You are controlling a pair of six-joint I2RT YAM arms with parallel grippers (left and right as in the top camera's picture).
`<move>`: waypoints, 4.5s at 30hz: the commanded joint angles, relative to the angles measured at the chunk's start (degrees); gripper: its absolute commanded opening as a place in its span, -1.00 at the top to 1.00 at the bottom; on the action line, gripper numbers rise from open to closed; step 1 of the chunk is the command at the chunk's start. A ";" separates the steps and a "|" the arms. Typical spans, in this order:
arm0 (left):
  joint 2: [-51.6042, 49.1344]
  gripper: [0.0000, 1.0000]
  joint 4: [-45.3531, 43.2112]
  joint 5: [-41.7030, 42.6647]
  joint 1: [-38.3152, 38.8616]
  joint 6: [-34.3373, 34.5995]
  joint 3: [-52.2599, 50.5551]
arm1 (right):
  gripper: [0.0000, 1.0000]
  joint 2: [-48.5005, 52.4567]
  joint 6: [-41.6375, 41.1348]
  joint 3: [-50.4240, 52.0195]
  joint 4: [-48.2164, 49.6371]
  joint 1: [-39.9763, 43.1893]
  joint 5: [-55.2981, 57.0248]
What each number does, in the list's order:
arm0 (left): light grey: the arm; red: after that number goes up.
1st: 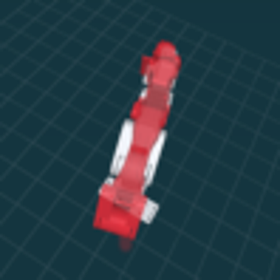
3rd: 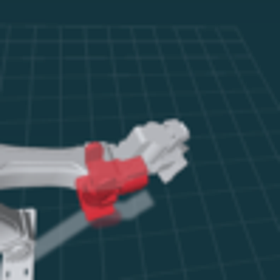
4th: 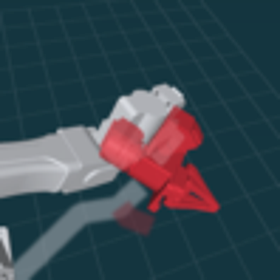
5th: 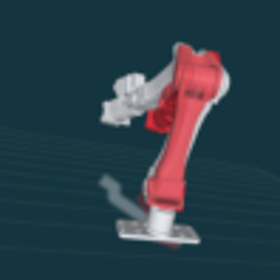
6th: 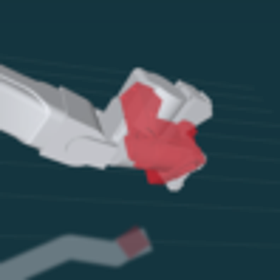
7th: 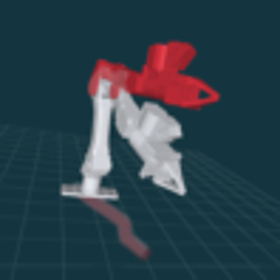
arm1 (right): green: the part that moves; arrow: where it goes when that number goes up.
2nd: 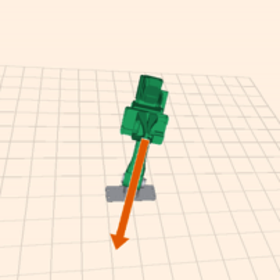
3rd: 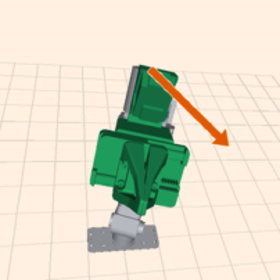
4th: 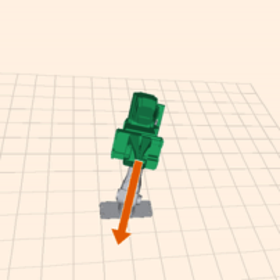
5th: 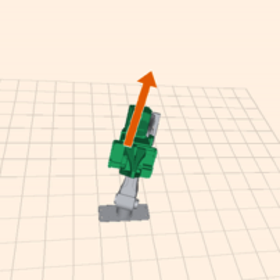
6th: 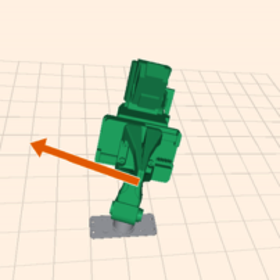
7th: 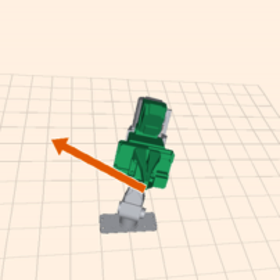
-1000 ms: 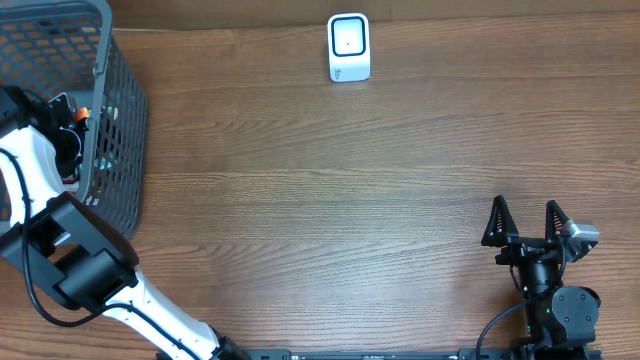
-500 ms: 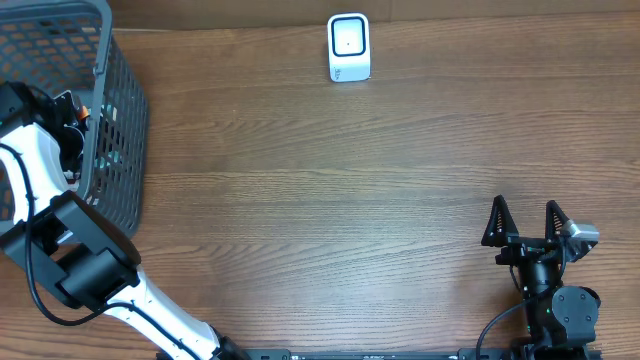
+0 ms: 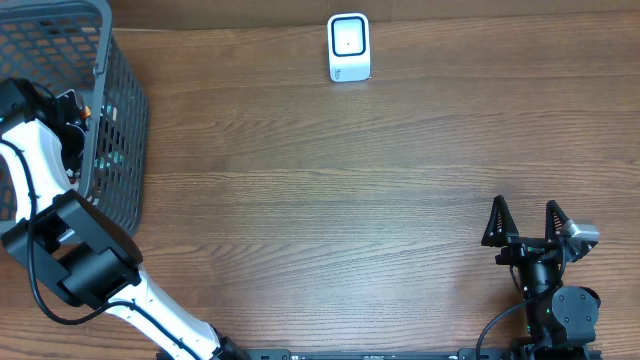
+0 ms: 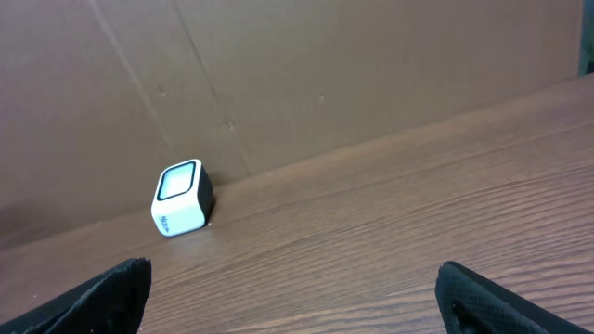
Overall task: Scan the item barcode
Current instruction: 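Lift the grabbed packages out and carry them toward the table centre, then release the green wipes pack onto the table with the left gripper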
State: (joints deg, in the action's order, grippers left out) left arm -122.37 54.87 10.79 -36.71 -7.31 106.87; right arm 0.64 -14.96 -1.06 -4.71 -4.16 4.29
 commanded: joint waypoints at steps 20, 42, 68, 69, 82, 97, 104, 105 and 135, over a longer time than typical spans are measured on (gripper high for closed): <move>33.00 0.31 -2.45 3.23 0.42 14.23 13.73 | -1.00 -0.37 0.22 0.59 0.31 0.07 -0.13; 38.99 0.46 19.43 -0.92 34.84 15.02 13.07 | -1.00 -0.35 0.22 0.59 0.28 0.07 -0.13; 26.80 0.61 -9.44 -14.45 77.31 34.69 -24.81 | -1.00 -0.37 0.22 0.59 0.31 0.07 -0.13; 26.80 0.61 -10.84 -15.80 78.20 35.10 -26.01 | -1.00 -0.37 0.22 0.59 0.28 0.07 -0.13; 25.81 0.72 -23.93 -24.76 85.11 43.98 -38.27 | -1.00 -0.37 0.22 0.59 0.28 0.07 -0.13; 21.53 0.59 -25.14 -19.19 85.11 44.17 -38.51 | -1.00 -0.37 0.22 0.59 0.28 0.07 -0.13; 21.53 -0.34 -25.09 -17.73 85.11 44.15 -38.51 | -1.00 -0.37 0.22 0.59 0.31 0.07 -0.13; 21.53 -0.38 -25.11 -16.96 85.11 44.15 -38.51 | -1.00 -0.37 0.22 0.59 0.28 0.07 -0.13; 30.99 -1.00 -3.04 -12.48 77.77 32.17 -18.10 | -1.00 -0.37 0.22 0.59 0.28 0.07 -0.13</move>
State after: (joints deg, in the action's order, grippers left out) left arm -92.51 50.28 -4.36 43.33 28.03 86.96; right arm 0.64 -14.96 -1.06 -4.69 -4.16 4.29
